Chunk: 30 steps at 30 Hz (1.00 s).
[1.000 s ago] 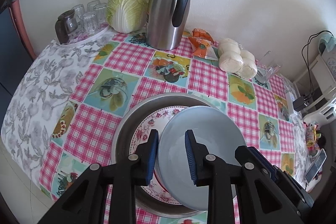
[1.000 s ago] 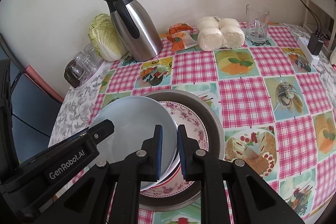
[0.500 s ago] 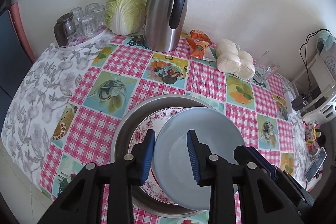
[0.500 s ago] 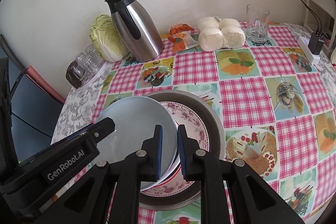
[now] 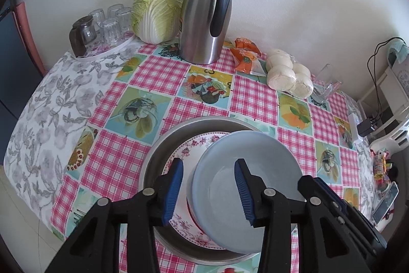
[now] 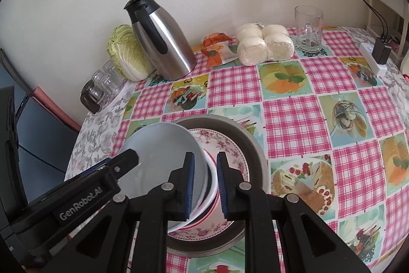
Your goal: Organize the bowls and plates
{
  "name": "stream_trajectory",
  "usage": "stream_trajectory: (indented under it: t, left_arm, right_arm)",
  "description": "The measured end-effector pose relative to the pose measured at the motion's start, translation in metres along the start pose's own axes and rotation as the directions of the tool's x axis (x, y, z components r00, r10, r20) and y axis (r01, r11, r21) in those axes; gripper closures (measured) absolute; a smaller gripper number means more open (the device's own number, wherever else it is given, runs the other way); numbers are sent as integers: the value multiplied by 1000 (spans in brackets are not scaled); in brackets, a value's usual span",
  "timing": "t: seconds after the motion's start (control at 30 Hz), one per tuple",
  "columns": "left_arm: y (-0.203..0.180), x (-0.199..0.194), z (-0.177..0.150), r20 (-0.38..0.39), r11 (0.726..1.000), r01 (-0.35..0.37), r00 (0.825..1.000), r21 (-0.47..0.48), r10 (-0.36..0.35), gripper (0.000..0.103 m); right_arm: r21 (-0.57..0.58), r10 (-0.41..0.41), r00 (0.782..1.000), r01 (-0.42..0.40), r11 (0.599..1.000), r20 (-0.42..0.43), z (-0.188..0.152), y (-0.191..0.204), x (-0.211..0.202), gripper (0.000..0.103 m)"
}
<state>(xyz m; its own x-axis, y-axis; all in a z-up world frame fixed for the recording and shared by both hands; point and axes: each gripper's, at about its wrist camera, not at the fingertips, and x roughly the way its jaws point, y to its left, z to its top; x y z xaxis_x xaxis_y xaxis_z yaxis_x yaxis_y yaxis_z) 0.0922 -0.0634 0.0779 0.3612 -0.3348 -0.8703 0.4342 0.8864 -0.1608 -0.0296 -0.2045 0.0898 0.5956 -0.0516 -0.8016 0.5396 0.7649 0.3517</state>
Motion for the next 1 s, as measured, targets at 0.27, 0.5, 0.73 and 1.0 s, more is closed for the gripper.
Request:
stream_trajectory:
  t: [0.27,0.5,0.73,1.0]
  left_arm:
    - [13,-5,3,18,998,-50,999,-47,51,30]
    - [23,-7,4,35,991,-115,992,-70,118,17]
    - [30,-11,5,62,985,-142,987,-96,148,2]
    - [31,-11,4,90,979,-183,977,-84,191,0]
  right_arm:
    - [39,-64,998,63,997,24,4,-17,-4,51]
    - [20,-78,996,77,997,35,5,-17,-3,24]
    - [-12,-88,995,88,996,38,4,-13,-2,19]
    - [-28,-99,994,100,995,45,4,-11,-2,14]
